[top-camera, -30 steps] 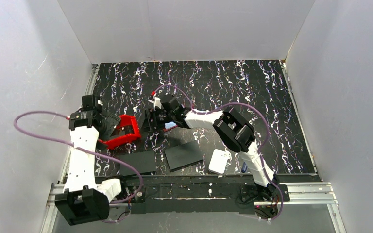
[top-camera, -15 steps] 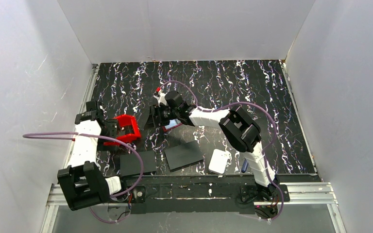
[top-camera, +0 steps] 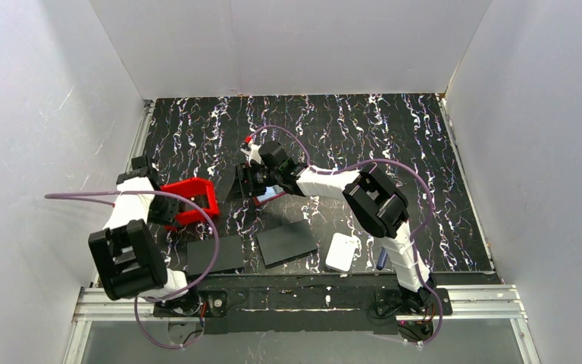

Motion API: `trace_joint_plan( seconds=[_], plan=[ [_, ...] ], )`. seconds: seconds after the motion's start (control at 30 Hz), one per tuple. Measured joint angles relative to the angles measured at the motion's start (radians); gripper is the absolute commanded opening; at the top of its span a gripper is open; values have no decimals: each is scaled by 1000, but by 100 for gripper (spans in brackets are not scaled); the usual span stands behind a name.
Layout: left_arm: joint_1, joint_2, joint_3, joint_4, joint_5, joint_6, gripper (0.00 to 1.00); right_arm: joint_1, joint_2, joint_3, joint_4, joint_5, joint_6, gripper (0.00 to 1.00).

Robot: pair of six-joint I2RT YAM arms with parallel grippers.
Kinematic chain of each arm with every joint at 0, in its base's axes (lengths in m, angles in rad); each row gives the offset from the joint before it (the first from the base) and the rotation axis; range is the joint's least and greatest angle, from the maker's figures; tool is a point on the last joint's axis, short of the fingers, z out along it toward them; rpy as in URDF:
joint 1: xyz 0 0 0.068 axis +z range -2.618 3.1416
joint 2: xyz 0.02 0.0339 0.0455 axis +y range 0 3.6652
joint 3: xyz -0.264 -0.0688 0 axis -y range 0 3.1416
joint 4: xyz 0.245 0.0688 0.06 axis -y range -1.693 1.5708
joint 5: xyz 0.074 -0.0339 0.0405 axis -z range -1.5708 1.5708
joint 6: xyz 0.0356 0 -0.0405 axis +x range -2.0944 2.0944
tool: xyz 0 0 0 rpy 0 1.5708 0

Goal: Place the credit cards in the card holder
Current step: Pick up the credit card from the storage box.

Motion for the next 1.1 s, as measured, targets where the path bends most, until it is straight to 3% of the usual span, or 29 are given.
trace_joint_plan(
  seconds=[0.13,0.43,0.7,0.9,1.1],
  plan=[
    [11,78,39,14,14,152,30,0,0,-1,0,-4,0,68],
    [11,71,66,61,78,512,26,-1,0,-2,4,-12,0,67],
    [11,114,124,62,117,718,57,-5,0,-24,11,-15,-2,67],
    [11,30,188,58,133,806,66,-13,0,-34,11,-18,-11,67],
    [-17,-73,210,106,301,941,79,-15,0,-35,29,-31,-11,67]
  ],
)
